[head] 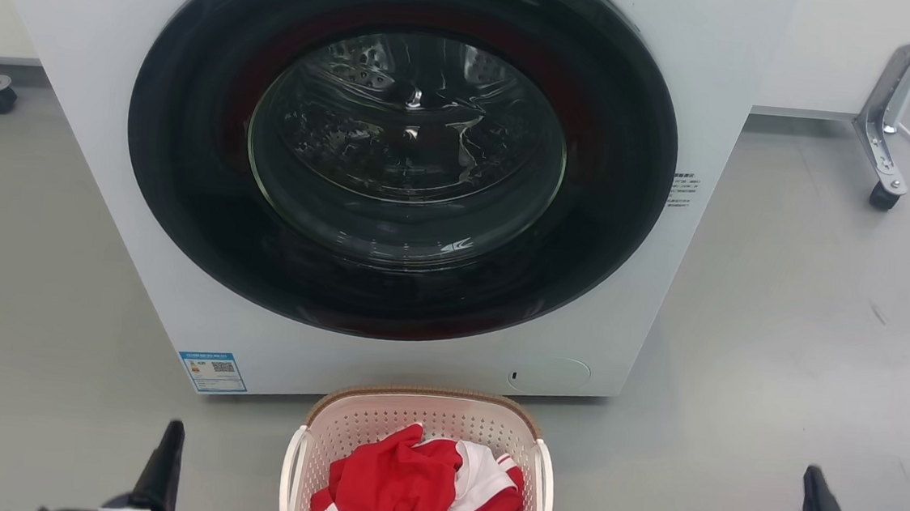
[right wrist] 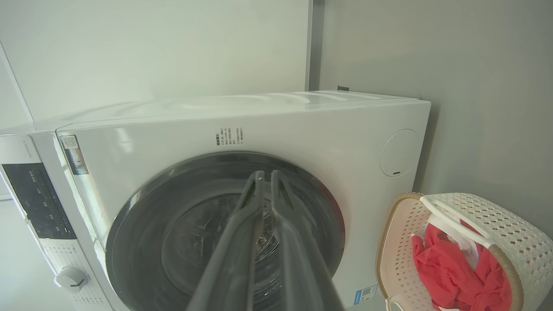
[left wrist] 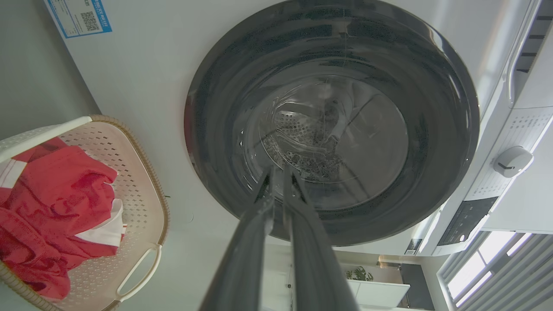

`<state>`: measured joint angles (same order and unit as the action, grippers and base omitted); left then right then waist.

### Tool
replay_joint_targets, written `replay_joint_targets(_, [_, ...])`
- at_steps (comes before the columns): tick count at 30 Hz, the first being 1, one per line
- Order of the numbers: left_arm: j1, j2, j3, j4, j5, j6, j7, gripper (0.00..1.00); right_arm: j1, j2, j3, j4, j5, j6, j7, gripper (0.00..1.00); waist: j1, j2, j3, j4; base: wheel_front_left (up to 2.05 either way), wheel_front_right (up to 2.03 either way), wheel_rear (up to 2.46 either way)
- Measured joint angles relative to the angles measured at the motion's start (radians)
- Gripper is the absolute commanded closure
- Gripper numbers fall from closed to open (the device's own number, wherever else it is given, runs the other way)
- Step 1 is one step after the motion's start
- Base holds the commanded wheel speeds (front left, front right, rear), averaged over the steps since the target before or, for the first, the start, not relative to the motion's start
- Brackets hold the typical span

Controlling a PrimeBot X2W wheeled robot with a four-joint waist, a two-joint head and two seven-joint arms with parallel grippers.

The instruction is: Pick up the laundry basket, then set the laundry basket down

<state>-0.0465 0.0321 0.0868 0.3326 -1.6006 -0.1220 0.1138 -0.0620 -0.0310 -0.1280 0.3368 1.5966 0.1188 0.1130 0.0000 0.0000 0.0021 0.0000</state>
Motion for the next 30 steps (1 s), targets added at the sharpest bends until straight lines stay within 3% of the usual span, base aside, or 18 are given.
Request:
replay_joint_targets(13, [0.026,-0.003,-0.041,0.004,0.034,0.004,-0.038,0.00,0.021,0.007,0.048,0.016,-0.017,-0.006,-0.036,0.00,0.0000,0.0000,0.001,0.001,0.00,0.00,0.00])
replay_joint_targets(17, [0.026,-0.003,-0.056,-0.004,0.064,0.011,-0.053,0.00,0.021,0.007,0.058,0.012,-0.046,-0.022,-0.051,0.00,0.0000,0.0000,0.001,0.002,0.00,0.00,0.00])
replay_joint_targets(30, [0.031,-0.002,-0.084,-0.054,0.253,0.054,-0.100,0.00,0.019,0.007,0.118,-0.018,-0.243,-0.065,-0.099,0.00,0.0002,0.0000,0.003,0.003,0.00,0.00,0.00])
